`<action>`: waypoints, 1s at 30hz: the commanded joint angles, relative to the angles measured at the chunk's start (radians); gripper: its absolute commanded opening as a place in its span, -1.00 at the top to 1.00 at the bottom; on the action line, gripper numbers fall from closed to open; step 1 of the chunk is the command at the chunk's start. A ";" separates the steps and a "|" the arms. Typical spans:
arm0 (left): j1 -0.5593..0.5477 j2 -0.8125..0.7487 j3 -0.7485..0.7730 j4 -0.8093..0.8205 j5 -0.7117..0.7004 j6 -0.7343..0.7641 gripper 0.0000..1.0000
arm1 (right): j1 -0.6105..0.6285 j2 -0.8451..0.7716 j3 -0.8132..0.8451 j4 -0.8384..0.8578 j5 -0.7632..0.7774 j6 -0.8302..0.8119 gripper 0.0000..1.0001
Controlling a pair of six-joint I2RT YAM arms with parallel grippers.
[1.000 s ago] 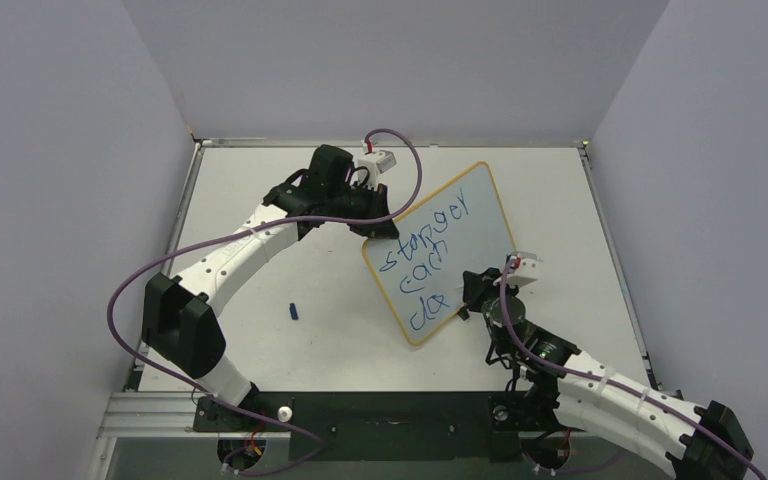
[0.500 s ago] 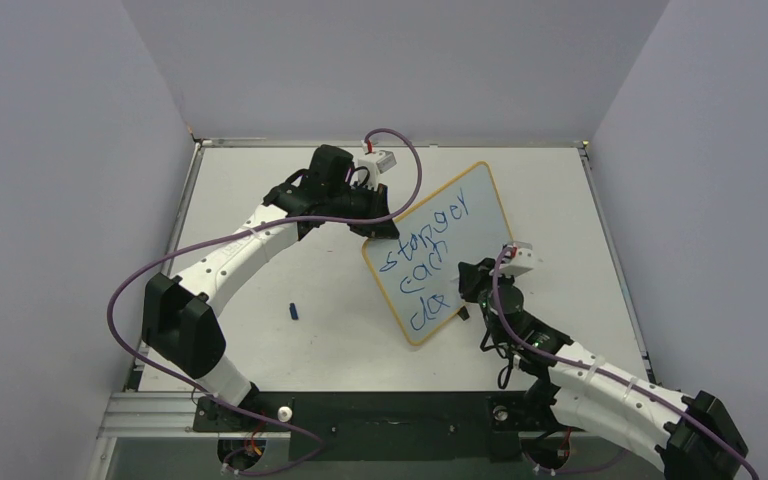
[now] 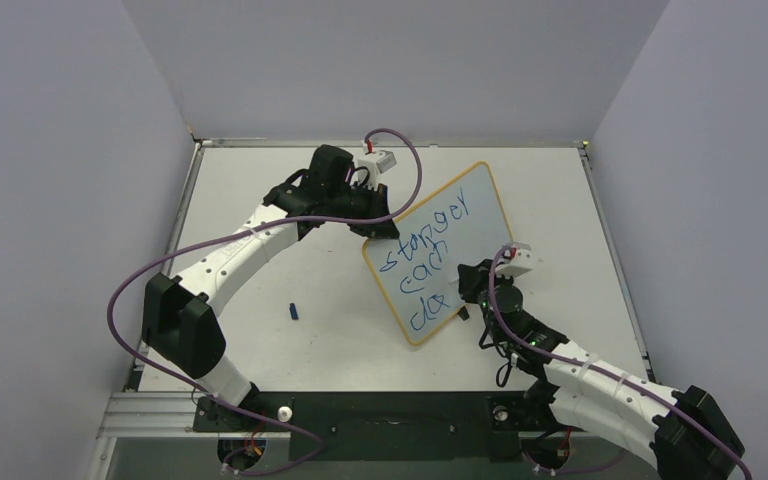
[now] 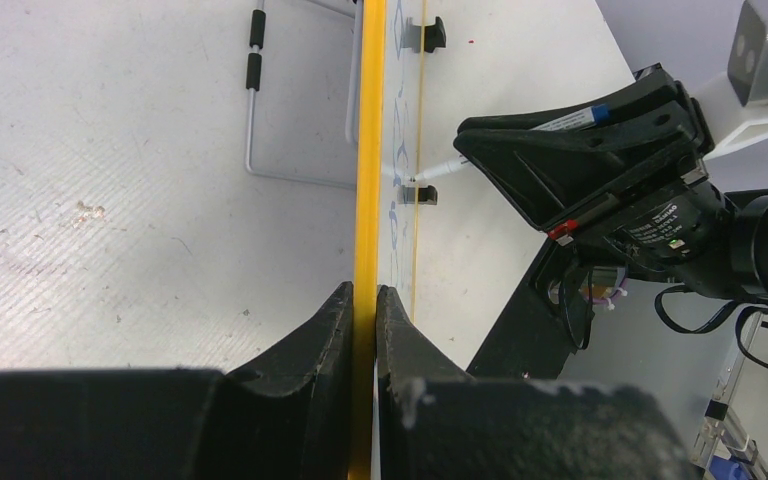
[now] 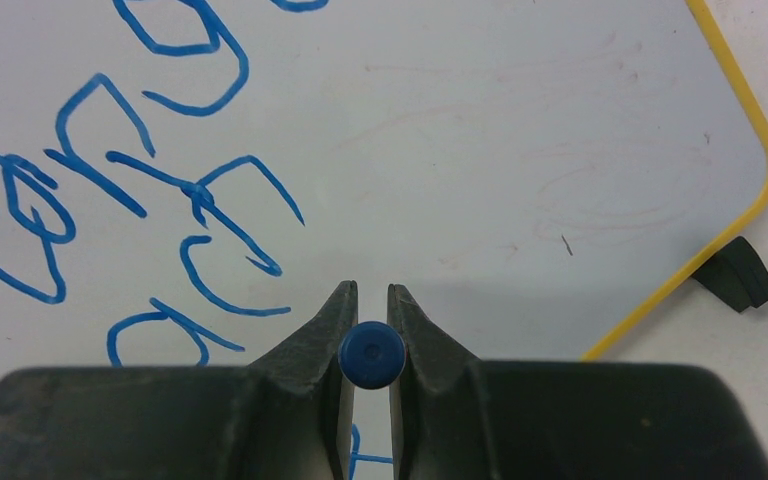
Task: Write a sentence on the whiteboard
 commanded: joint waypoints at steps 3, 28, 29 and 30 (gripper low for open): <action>0.000 -0.020 0.020 0.029 -0.061 0.016 1.00 | -0.006 0.005 -0.043 0.067 -0.017 0.027 1.00; -0.001 -0.024 0.019 0.023 -0.063 0.017 1.00 | -0.061 -0.006 -0.023 0.005 -0.001 -0.011 1.00; -0.001 -0.024 0.018 0.023 -0.063 0.017 1.00 | -0.065 -0.004 -0.019 0.004 -0.005 -0.017 1.00; -0.001 -0.024 0.018 0.023 -0.063 0.017 1.00 | -0.074 -0.001 -0.010 0.003 -0.012 -0.021 1.00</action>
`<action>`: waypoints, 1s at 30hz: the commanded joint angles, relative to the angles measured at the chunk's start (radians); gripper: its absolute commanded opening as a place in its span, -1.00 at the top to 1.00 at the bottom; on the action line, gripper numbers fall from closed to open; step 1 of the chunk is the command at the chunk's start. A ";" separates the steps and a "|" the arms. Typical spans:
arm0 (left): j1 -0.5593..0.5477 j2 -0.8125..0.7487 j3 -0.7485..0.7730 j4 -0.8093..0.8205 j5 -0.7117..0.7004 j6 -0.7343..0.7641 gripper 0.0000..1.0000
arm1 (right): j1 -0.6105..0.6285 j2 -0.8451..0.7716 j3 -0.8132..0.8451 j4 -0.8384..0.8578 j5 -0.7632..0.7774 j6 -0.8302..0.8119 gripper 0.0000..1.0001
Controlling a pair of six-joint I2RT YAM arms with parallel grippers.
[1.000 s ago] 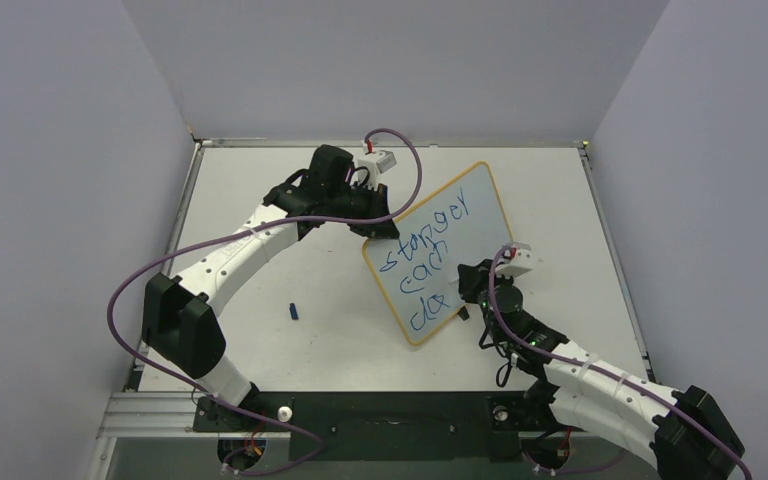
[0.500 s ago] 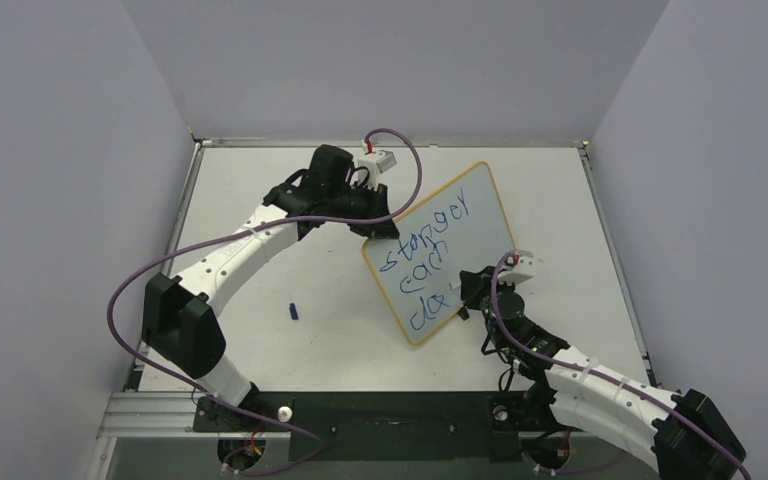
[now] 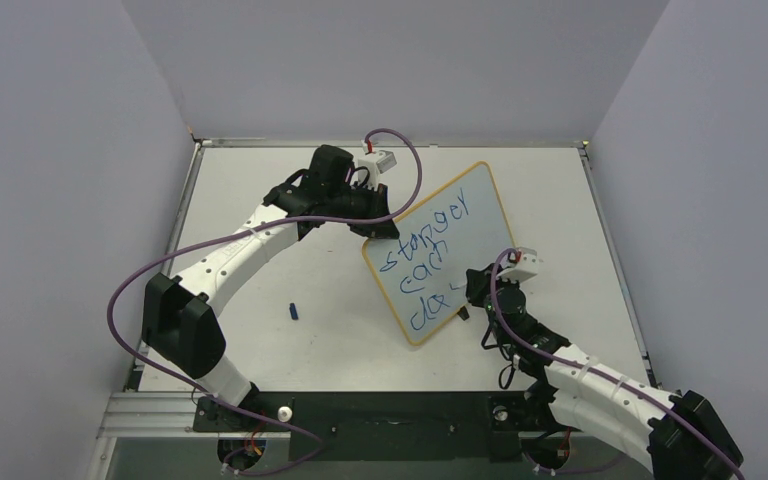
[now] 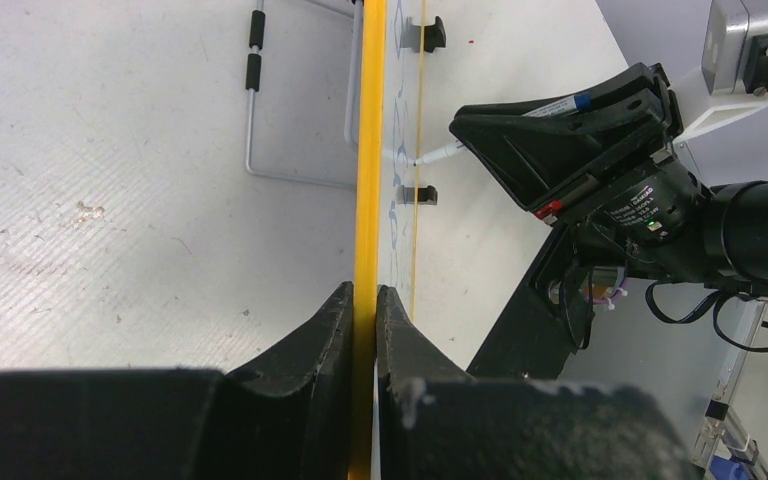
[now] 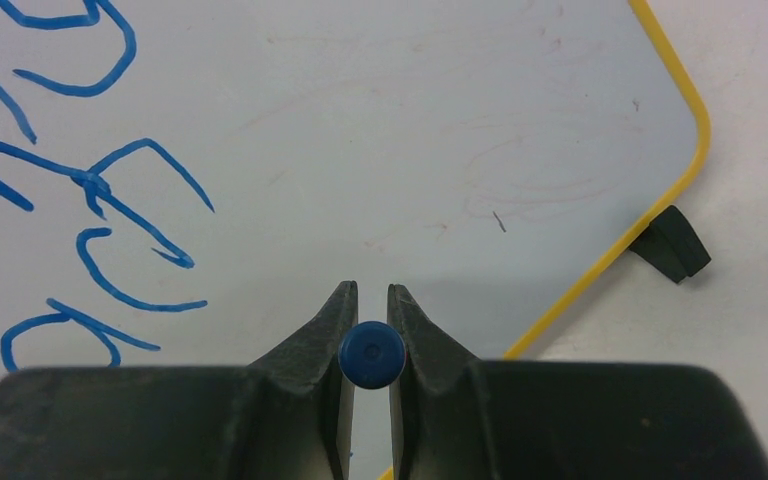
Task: Write a sentence on the whiteboard
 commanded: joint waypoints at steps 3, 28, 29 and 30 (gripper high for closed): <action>-0.001 -0.024 0.018 0.023 -0.063 0.017 1.00 | -0.041 0.022 0.080 0.004 -0.024 -0.041 1.00; 0.003 -0.025 0.019 0.020 -0.065 0.023 1.00 | -0.070 0.064 0.075 0.044 -0.082 -0.014 1.00; 0.003 -0.026 0.019 0.020 -0.067 0.023 1.00 | -0.070 0.060 0.071 0.045 -0.082 -0.011 1.00; 0.003 -0.027 0.018 0.019 -0.068 0.024 1.00 | -0.069 0.058 0.060 0.047 -0.083 -0.006 1.00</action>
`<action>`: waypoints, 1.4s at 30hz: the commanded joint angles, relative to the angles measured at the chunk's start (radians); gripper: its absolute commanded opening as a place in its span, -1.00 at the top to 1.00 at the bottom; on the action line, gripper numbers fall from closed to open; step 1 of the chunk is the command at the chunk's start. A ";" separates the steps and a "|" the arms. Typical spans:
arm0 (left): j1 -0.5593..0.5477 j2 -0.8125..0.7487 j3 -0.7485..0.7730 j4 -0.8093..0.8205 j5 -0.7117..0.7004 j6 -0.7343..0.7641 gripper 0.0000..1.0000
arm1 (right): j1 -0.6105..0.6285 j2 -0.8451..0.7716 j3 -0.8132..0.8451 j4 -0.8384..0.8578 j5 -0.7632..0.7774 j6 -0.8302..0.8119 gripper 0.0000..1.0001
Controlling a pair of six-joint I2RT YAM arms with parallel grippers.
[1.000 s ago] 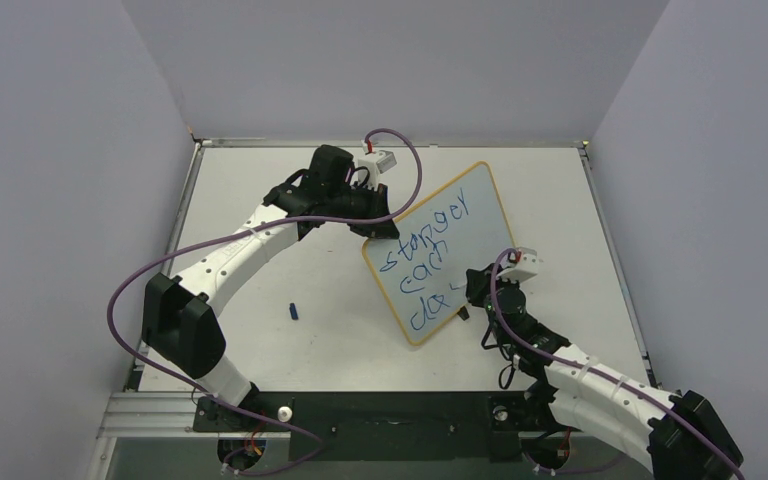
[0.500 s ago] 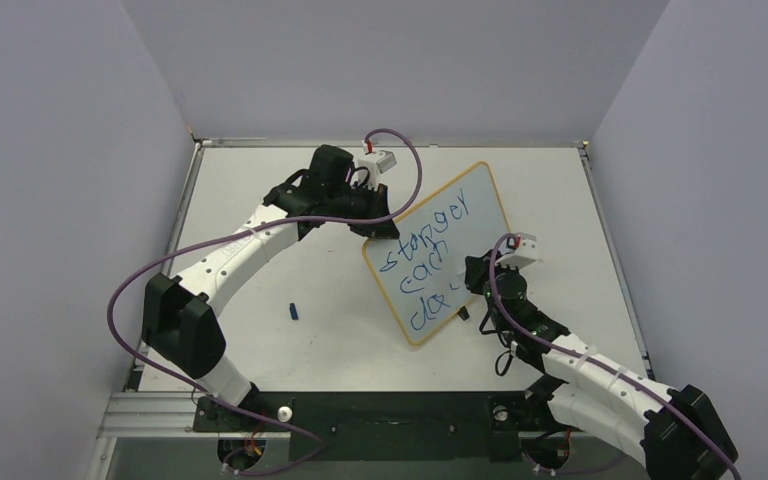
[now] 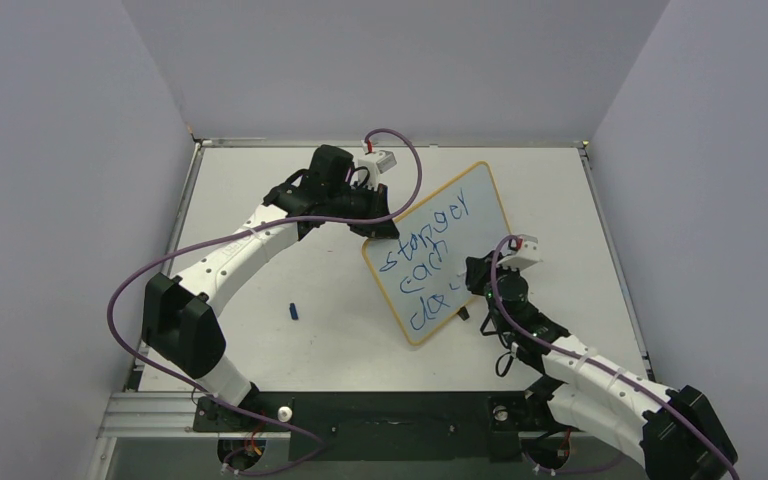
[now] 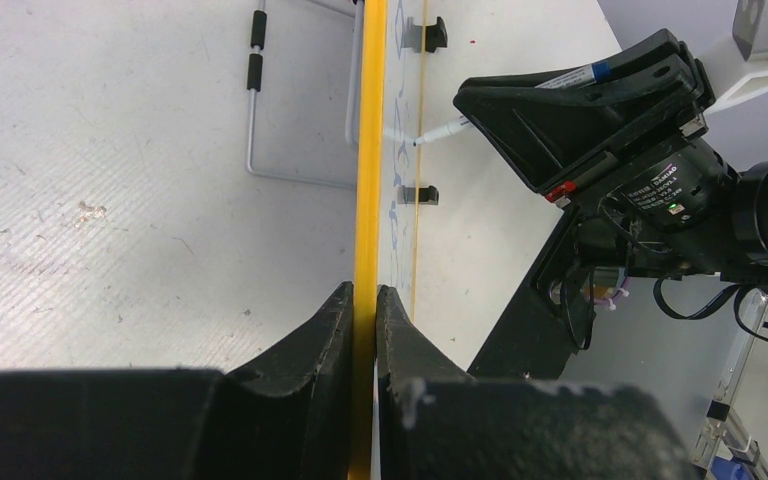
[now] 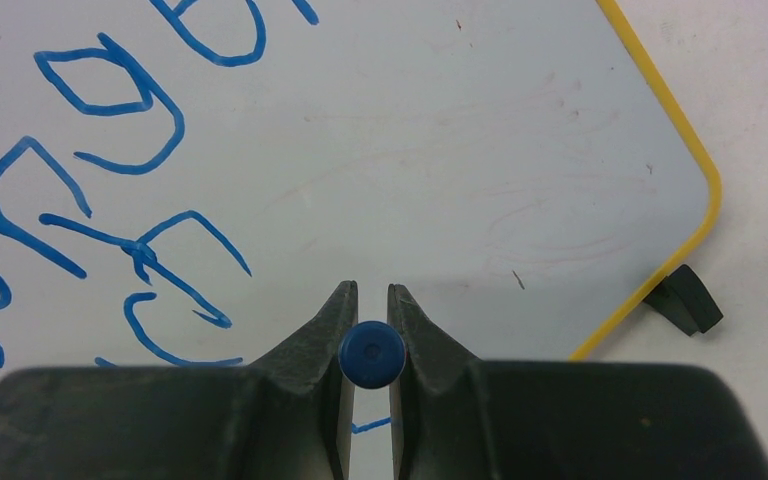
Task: Write a sentence on the whiteboard
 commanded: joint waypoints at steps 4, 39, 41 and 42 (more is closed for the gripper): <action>0.002 -0.025 0.018 0.020 -0.068 0.023 1.00 | -0.005 -0.014 -0.058 0.041 -0.029 0.036 1.00; 0.001 -0.029 0.018 0.019 -0.077 0.017 1.00 | 0.029 0.064 -0.137 0.077 -0.070 0.119 1.00; 0.002 -0.028 0.017 0.022 -0.077 0.017 1.00 | 0.035 0.069 -0.138 0.082 -0.071 0.120 1.00; 0.002 -0.029 0.016 0.024 -0.077 0.017 1.00 | 0.038 0.072 -0.139 0.086 -0.071 0.120 1.00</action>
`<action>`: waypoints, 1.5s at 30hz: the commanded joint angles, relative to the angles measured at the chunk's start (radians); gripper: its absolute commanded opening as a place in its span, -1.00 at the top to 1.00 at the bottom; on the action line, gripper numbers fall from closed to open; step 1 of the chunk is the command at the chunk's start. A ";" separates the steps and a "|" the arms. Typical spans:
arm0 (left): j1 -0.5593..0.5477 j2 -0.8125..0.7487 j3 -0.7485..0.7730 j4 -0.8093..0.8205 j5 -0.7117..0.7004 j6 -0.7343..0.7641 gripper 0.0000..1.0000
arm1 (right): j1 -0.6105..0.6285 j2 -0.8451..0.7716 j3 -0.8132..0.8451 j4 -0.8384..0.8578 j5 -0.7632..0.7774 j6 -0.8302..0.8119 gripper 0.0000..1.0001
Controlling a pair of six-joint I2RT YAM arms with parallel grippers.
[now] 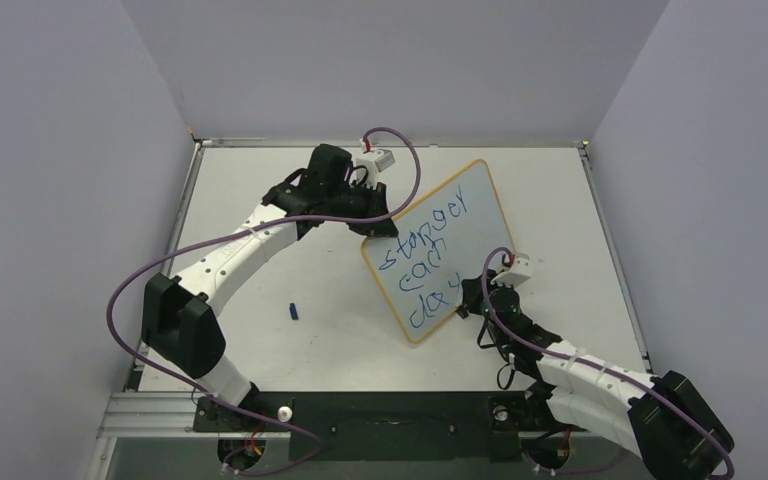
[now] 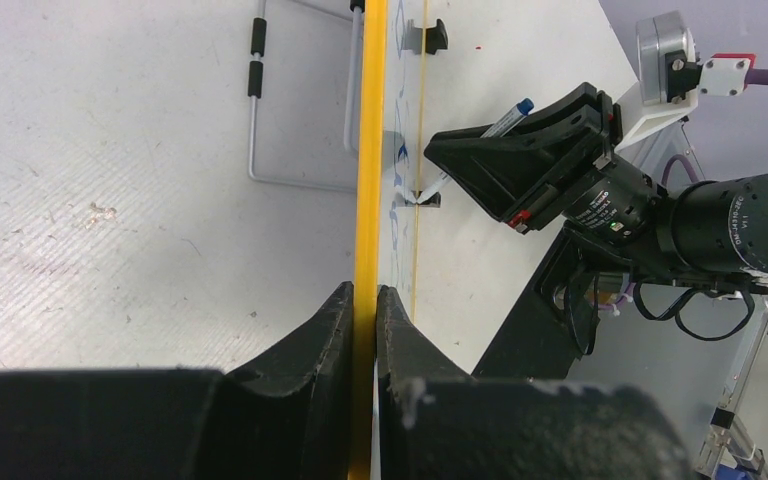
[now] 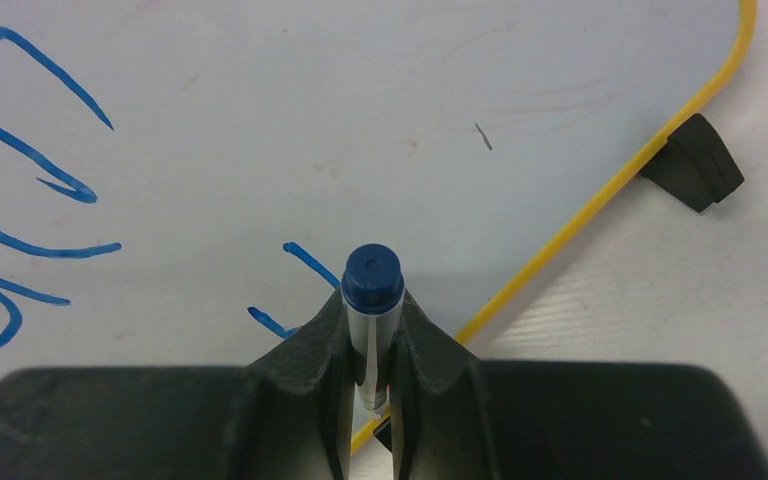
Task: Write a sentence on the whiteboard
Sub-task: Write a sentence on the whiteboard, then put down the whiteboard on the whiteboard stand.
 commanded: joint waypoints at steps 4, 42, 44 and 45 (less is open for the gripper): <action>-0.003 -0.029 0.014 0.020 -0.067 0.016 1.00 | 0.026 0.036 0.004 0.048 -0.035 0.034 1.00; -0.002 -0.009 0.063 0.011 -0.049 0.004 1.00 | 0.031 -0.474 0.070 -0.327 0.324 0.027 1.00; -0.003 0.006 0.090 0.006 -0.038 -0.002 1.00 | 0.031 -0.481 0.096 -0.371 0.372 0.017 1.00; -0.004 0.011 0.107 0.005 -0.033 -0.003 1.00 | 0.030 -0.486 0.112 -0.410 0.387 0.009 1.00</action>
